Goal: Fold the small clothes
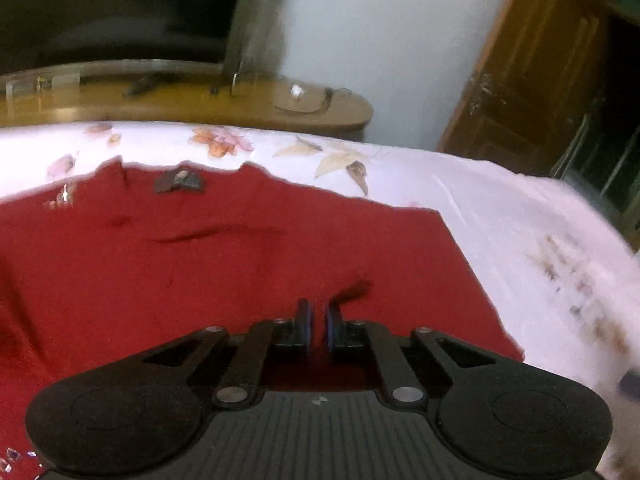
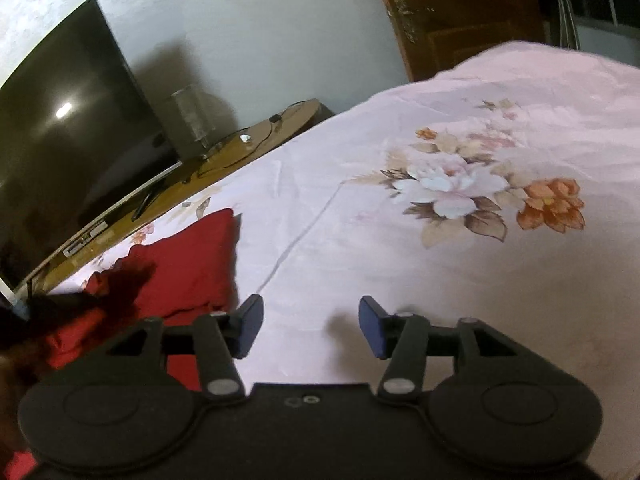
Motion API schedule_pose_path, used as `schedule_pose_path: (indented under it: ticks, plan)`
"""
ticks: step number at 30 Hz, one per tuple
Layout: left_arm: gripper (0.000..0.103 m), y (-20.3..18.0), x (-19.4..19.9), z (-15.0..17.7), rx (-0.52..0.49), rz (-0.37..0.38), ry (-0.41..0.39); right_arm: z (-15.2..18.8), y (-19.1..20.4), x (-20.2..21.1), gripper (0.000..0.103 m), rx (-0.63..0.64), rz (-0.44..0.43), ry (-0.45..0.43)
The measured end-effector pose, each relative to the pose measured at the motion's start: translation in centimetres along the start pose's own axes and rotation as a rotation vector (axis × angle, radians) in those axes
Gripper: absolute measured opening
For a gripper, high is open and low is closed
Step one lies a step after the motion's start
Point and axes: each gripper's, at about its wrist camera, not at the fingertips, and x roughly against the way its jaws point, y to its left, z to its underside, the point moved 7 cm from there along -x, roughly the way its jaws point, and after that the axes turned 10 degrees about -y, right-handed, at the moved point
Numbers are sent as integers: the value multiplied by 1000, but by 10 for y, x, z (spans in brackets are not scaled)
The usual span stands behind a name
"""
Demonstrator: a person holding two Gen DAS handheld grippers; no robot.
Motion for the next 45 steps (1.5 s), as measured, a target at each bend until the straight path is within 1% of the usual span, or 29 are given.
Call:
schedule_pose_path:
  ticks: [1, 2, 4, 5, 6, 7, 8, 10, 11, 12, 13, 14, 16, 18, 20, 21, 22, 23, 25, 27, 31, 32, 33, 36, 39, 42, 43, 44, 45]
  plan:
    - [59, -14, 12, 3, -21, 27, -16, -1, -1, -1, 59, -9, -7, 1]
    - [67, -11, 23, -2, -26, 37, -42, -3, -1, -2, 59, -19, -20, 0]
    - [68, -1, 52, -14, -66, 6, -115, -6, 6, -5, 60, -35, -54, -9]
    - [68, 10, 68, -16, -70, -22, -128, -7, 15, -9, 59, -53, -89, -3]
    - [67, 26, 81, -16, -53, -55, -141, -7, 23, -14, 58, -66, -121, 3]
    - [67, 52, 94, -16, -34, -100, -153, -7, 34, -19, 57, -74, -151, 9]
    - [67, 75, 110, -13, -34, -170, -159, -6, 49, -26, 55, -83, -188, 20]
    - [67, 119, 132, -5, -34, -294, -150, 0, 82, -43, 52, -106, -273, 63]
    - [65, 142, 142, 1, -7, -343, -129, 5, 101, -55, 49, -118, -313, 88]
    - [56, 163, 143, 4, 23, -382, -106, 9, 116, -66, 47, -125, -336, 113]
    - [52, 184, 147, 9, 52, -415, -84, 14, 129, -77, 45, -130, -354, 138]
    - [52, 201, 148, 14, 77, -436, -65, 17, 139, -85, 45, -135, -366, 158]
    - [52, 223, 147, 23, 130, -436, -33, 26, 157, -108, 44, -139, -360, 220]
    - [52, 236, 141, 30, 163, -408, -20, 36, 164, -125, 44, -154, -335, 265]
    - [52, 237, 136, 34, 134, -395, -33, 43, 167, -136, 38, -184, -304, 301]
    - [52, 238, 135, 33, 130, -392, -38, 44, 169, -139, 35, -200, -301, 303]
    - [51, 238, 135, 33, 139, -390, -43, 44, 170, -140, 26, -209, -298, 298]
    - [47, 238, 138, 34, 151, -390, -48, 45, 170, -141, 23, -211, -289, 293]
    - [36, 246, 144, 33, 171, -402, -59, 45, 172, -143, 24, -210, -271, 293]
    - [35, 253, 143, 34, 182, -390, -64, 47, 173, -143, 28, -217, -267, 297]
    - [35, 253, 143, 33, 155, -387, -50, 50, 175, -141, 30, -213, -275, 307]
    - [35, 253, 144, 34, 152, -386, -52, 51, 175, -143, 16, -213, -280, 308]
    - [35, 253, 145, 35, 145, -387, -55, 51, 177, -142, 5, -188, -274, 292]
    - [36, 250, 144, 33, 108, -401, -47, 43, 184, -143, 5, -114, -276, 262]
    - [35, 253, 145, 32, 115, -399, -47, 18, 196, -130, 5, -39, -314, 165]
    - [26, 253, 145, 31, 95, -403, -45, -15, 204, -104, 5, 25, -361, 39]
    - [23, 253, 145, 31, 97, -403, -46, -21, 205, -101, 5, 40, -363, 16]
    - [22, 254, 146, 31, 108, -399, -48, -23, 201, -100, 5, 61, -352, 10]
    - [20, 256, 146, 31, 118, -396, -49, -20, 193, -106, 5, 90, -311, 27]
